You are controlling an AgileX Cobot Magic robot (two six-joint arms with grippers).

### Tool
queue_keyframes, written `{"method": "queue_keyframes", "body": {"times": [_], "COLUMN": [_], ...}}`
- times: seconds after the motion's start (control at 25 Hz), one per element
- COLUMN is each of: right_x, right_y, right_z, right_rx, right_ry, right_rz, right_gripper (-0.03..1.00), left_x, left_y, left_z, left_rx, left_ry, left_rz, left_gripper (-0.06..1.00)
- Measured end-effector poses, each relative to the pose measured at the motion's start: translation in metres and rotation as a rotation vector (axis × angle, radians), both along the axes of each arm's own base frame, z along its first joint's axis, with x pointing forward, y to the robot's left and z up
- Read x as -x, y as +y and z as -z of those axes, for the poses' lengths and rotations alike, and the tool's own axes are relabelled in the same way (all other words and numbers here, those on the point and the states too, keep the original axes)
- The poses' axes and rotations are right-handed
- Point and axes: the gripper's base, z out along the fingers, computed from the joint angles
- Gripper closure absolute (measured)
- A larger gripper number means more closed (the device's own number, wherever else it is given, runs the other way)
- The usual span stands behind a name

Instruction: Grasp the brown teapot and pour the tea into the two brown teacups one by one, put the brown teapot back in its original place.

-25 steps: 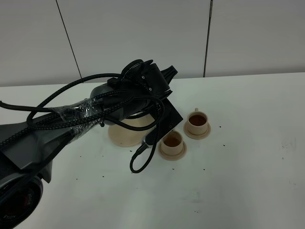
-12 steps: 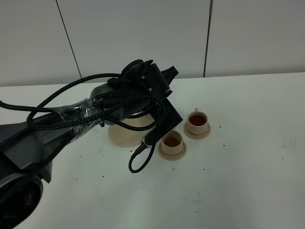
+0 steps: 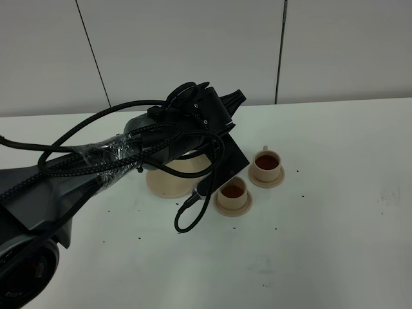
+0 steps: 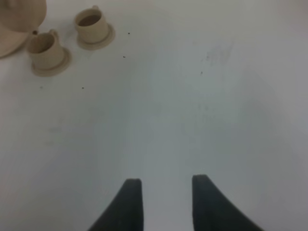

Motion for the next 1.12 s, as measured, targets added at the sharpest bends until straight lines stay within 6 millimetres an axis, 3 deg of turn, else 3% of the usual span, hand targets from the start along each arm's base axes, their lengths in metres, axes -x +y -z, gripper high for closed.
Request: {"method": "queue_keyframes", "body": {"times": [1.12], "right_x": [0.0000], "right_y": [0.0000], "right_z": [0.0000], "right_rx": [0.000], "right_ry": [0.000], "right_rz": [0.000], "right_gripper": [0.72], "left_x": [-0.0010], "left_y": [-0.0001], "left_z": [-0.0011], "left_rx": [-0.031], "left_ry": [-0.016], "left_rz": [0.029], "left_gripper": [0.78]}}
